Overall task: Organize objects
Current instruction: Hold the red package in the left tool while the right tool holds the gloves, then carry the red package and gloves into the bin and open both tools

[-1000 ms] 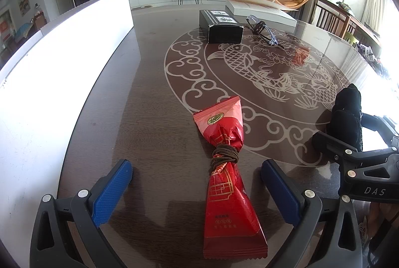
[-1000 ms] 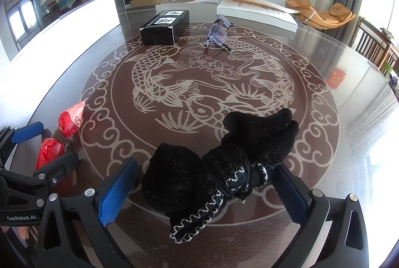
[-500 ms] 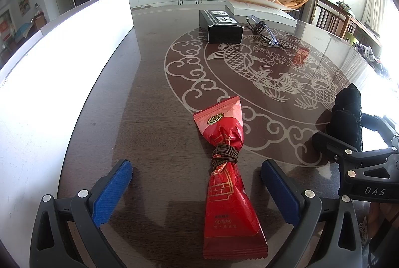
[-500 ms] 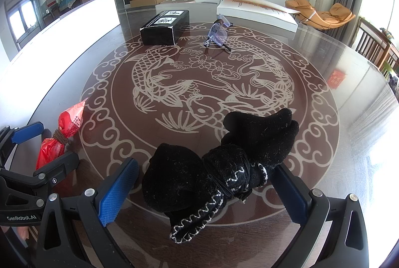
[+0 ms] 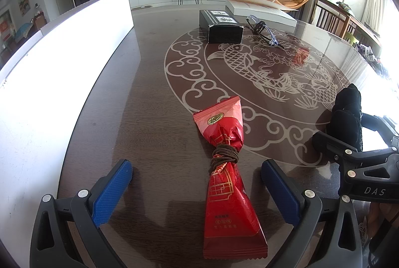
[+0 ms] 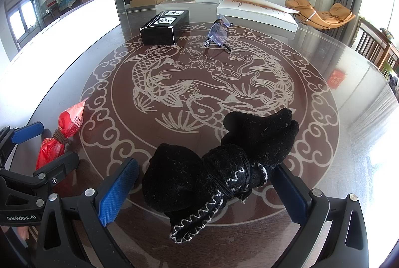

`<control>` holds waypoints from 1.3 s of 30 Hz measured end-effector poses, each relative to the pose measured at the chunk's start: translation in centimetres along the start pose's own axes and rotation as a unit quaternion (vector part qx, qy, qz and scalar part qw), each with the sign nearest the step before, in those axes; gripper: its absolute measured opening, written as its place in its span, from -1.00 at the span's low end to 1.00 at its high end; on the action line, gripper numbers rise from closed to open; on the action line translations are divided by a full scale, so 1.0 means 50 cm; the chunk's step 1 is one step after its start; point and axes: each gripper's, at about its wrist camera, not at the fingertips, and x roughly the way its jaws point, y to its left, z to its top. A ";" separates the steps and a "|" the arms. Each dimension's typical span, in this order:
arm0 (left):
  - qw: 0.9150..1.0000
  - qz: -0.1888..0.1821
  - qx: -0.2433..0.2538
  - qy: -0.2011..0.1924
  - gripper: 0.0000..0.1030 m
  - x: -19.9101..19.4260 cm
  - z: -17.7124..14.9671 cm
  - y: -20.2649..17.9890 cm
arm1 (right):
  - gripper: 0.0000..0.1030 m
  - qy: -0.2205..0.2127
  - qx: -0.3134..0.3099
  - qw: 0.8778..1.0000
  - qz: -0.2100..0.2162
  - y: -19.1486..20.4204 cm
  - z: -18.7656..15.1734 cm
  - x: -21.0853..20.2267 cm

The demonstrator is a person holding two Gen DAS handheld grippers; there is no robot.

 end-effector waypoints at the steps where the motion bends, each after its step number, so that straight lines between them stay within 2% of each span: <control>1: 1.000 0.000 0.000 0.000 1.00 0.000 0.000 0.000 | 1.00 0.000 0.000 1.000 0.000 0.000 0.000 0.000; 12: 1.000 0.000 0.000 0.000 1.00 0.000 0.000 0.000 | 1.00 0.003 -0.006 1.000 0.003 -0.012 -0.015 -0.010; 16: 1.000 0.000 0.000 0.000 1.00 0.000 0.001 0.000 | 1.00 0.005 0.001 1.000 -0.002 -0.058 -0.050 -0.035; 20: 1.000 0.000 0.000 0.000 1.00 0.001 0.001 0.000 | 1.00 0.029 0.024 0.999 -0.003 -0.105 -0.075 -0.060; 23: 1.000 -0.002 0.000 0.005 1.00 0.003 0.003 0.000 | 1.00 0.041 0.059 0.997 0.027 -0.123 -0.066 -0.071; 25: 1.000 -0.006 0.005 0.026 1.00 0.002 0.005 0.000 | 1.00 0.040 0.077 0.996 0.037 -0.123 -0.045 -0.073; 27: 0.999 -0.023 -0.005 0.030 1.00 -0.004 0.006 0.004 | 1.00 0.039 0.091 0.994 0.043 -0.116 -0.016 -0.065; 29: 0.999 -0.039 -0.020 0.010 0.58 -0.016 0.006 0.011 | 0.98 0.044 0.094 0.994 0.044 -0.101 0.013 -0.048; 30: 0.999 -0.029 -0.015 0.004 0.08 -0.020 0.008 0.011 | 0.88 0.050 0.084 0.995 0.036 -0.089 0.026 -0.036; 31: 1.000 -0.028 -0.008 0.001 -0.40 -0.020 0.009 0.012 | 0.36 0.056 0.069 0.996 0.027 -0.076 0.036 -0.027; 32: 0.999 -0.038 -0.008 0.001 -0.58 -0.021 0.011 0.017 | 0.26 0.063 0.056 0.996 0.025 -0.064 0.043 -0.018; 35: 0.997 -0.064 -0.039 -0.011 -0.64 -0.042 0.007 0.049 | 0.11 0.056 0.032 0.998 0.014 -0.042 0.046 -0.029; 39: 0.992 -0.083 -0.078 -0.058 -0.64 -0.117 -0.003 0.082 | 0.10 0.026 -0.002 0.999 0.028 -0.011 0.035 -0.088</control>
